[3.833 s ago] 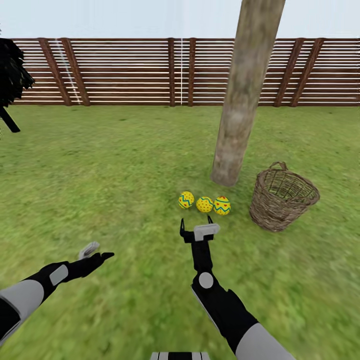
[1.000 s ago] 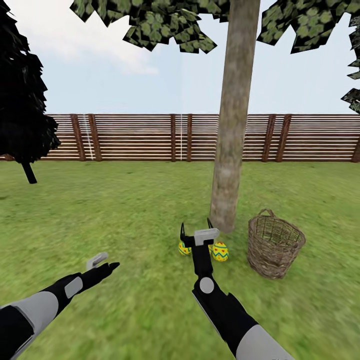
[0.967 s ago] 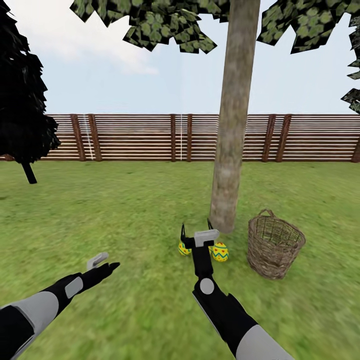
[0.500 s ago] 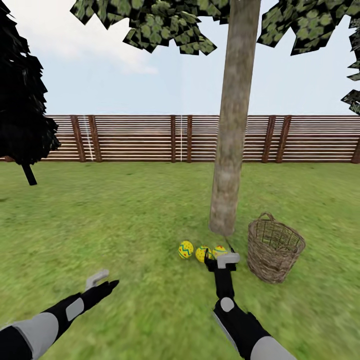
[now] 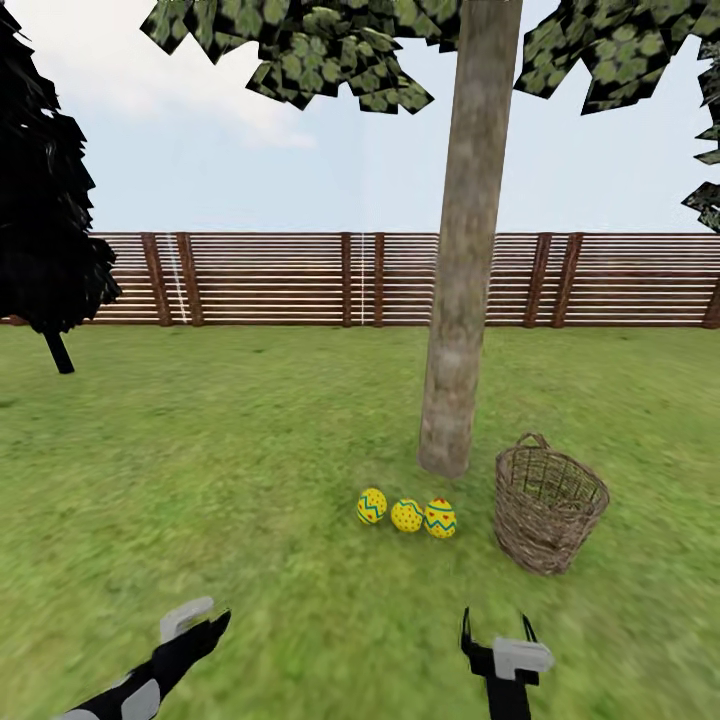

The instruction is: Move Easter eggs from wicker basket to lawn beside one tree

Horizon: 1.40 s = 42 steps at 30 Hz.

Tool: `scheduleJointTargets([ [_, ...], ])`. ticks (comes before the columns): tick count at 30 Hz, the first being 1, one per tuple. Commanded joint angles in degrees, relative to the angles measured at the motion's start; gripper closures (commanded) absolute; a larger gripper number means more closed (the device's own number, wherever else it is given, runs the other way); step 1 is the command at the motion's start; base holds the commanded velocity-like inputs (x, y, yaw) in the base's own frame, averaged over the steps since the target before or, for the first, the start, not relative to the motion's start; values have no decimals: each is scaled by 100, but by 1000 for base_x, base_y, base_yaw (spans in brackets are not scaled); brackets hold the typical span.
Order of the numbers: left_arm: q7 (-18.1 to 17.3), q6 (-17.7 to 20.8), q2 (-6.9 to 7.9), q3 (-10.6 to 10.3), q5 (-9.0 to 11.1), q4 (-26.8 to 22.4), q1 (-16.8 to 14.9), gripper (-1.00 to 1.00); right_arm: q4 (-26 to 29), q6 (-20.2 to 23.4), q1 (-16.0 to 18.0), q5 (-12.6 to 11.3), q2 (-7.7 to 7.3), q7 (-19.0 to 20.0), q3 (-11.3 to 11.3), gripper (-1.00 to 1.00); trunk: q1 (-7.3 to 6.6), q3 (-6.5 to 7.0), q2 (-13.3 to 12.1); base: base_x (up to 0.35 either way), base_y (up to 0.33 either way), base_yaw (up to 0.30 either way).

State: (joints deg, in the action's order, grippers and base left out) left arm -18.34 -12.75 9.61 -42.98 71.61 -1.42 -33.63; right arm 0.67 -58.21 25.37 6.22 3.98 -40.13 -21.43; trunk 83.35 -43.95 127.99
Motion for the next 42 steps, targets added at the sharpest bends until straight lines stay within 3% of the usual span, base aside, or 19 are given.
scheduleJointTargets([
  [1, -11, -116, -33, -52, 30, 2, 59, -100, -71, -3, 4, 69, -36, -62, -14, -100, -24, 13, -39, 0, 0, 0],
  [4, 156, -517, -207, -64, -211, 2, 310, -100, -156, -5, -5, 59, -114, -76, -11, -100, -90, 67, -159, 0, 0, 0],
  [5, 521, -833, -338, -68, -366, 2, 497, -100, -171, -14, -75, 56, -169, -76, -11, -100, -112, 85, -199, 0, 0, 0],
  [8, 1063, -1049, -562, -69, -451, 2, 721, -100, -179, -35, -235, 67, -266, -65, -12, -100, -178, 138, -320, 0, 0, 0],
  [12, 1499, -1160, -755, -69, -474, 2, 810, -100, -182, -47, -298, 70, -303, -58, -18, -100, -265, 210, -480, 0, 0, 0],
  [13, 1994, -1441, -810, -69, -479, 2, 821, -100, -187, -69, -309, 58, -298, -57, -19, -100, -287, 228, -520, 0, 0, 0],
  [16, 2312, -2102, -947, -70, -485, 2, 948, -100, -190, -179, -335, 34, -287, -64, -19, -100, -353, 282, -640, 0, 0, 0],
  [20, 2370, -2543, -1065, -70, -491, 2, 1062, -100, -183, -179, -445, 28, -269, -74, -19, -100, -441, 354, -801, 0, 0, 0],
  [26, 2376, -2601, -1094, -67, -490, 2, 1149, -100, -189, -179, -615, 6, -281, -87, -12, -100, -573, 462, -1042, 0, 0, 0],
  [29, 2364, -2603, -1079, -63, -491, 2, 1580, -100, -174, -179, -1094, 13, -262, -78, -23, -100, -639, 515, -1162, 0, 0, 0],
  [35, 2352, -2643, -1068, -63, -490, 2, 2272, -100, -189, -179, -1487, 1, -224, -59, -20, -100, -771, 623, -1402, 0, 0, 0],
  [42, 2353, -2709, -993, -53, -482, 2, 2624, -100, -190, -179, -1826, 50, -146, -35, -28, -100, -924, 749, -1683, 0, 0, 0],
])
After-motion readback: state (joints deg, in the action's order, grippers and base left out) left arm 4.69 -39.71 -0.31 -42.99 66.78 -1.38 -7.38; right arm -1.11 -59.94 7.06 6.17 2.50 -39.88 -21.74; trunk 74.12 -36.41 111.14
